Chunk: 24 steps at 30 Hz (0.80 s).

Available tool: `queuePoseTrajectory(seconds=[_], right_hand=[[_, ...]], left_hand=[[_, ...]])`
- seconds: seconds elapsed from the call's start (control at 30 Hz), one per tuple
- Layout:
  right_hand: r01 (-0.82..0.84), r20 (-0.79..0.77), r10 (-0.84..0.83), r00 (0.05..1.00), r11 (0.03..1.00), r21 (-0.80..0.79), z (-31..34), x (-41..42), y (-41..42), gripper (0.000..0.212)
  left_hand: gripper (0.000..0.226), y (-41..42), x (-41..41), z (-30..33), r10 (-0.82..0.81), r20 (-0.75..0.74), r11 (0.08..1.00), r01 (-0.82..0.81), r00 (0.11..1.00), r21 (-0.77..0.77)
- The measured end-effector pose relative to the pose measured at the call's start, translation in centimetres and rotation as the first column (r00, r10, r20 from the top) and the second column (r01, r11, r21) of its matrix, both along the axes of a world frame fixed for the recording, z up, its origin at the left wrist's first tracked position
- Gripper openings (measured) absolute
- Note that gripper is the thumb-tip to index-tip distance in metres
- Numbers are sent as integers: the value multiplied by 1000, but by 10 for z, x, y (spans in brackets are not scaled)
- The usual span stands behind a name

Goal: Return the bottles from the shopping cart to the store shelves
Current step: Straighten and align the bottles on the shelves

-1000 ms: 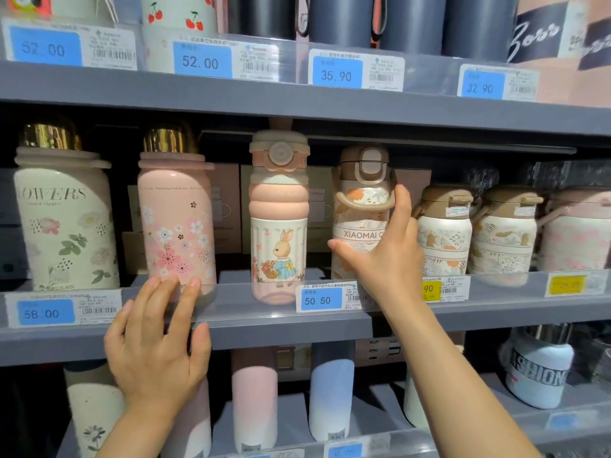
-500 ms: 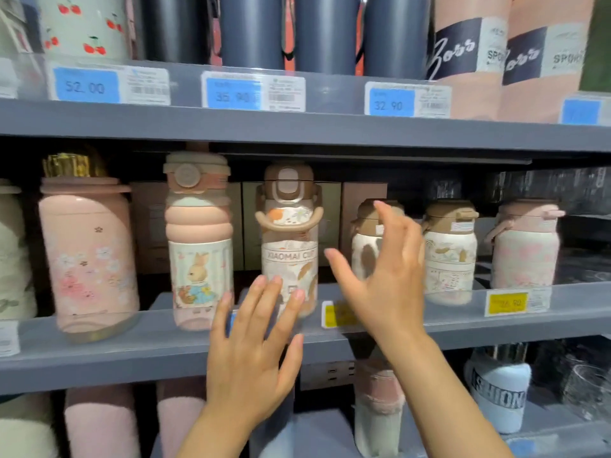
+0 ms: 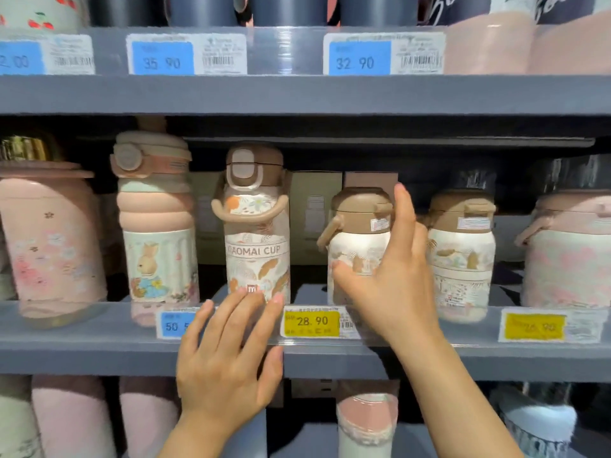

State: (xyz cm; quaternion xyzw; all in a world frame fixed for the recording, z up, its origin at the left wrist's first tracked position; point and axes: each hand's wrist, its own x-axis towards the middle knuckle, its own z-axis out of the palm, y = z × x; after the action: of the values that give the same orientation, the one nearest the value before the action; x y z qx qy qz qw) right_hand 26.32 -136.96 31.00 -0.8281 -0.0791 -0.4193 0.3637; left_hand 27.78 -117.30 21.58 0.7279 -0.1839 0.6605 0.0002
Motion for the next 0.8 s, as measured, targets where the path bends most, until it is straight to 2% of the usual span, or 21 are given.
queuePoseTrajectory(seconds=[0.1,0.27,0.33,0.4,0.47,0.6,0.67,0.8], right_hand=[[-42,-62,40,997,999,-28,2,-5,-6,105],[130,-83,-141,987,984,-124,1,-1,1,127],[155,-91,-166,982,980,-125,2,0,2,130],[78,-107,-85,991,995,-67,2,2,-2,128],[-62,-121,64,991,998,18,2,2,-10,123],[-180,-113,182,977,983,28,3,-4,-21,119],[-151,-132,152,980,988,15,3,-5,-20,123],[18,-136,-31,990,995,-95,1,-2,-10,128]], left_hand=[[43,-1,-2,1,-13,-14,1000,13,1000,-8],[43,-2,-3,0,14,-27,1000,-14,1000,-16],[44,-1,-3,-1,21,-27,1000,-21,999,-12],[44,-1,-2,-1,25,-23,1000,-25,999,-11],[44,-1,-2,0,28,-16,1000,-29,999,-10],[44,-1,-1,-1,37,-1,999,-37,999,-8],[44,-1,-2,-1,39,2,999,-39,999,-6],[45,-1,-1,-1,39,-5,999,-39,999,-6]])
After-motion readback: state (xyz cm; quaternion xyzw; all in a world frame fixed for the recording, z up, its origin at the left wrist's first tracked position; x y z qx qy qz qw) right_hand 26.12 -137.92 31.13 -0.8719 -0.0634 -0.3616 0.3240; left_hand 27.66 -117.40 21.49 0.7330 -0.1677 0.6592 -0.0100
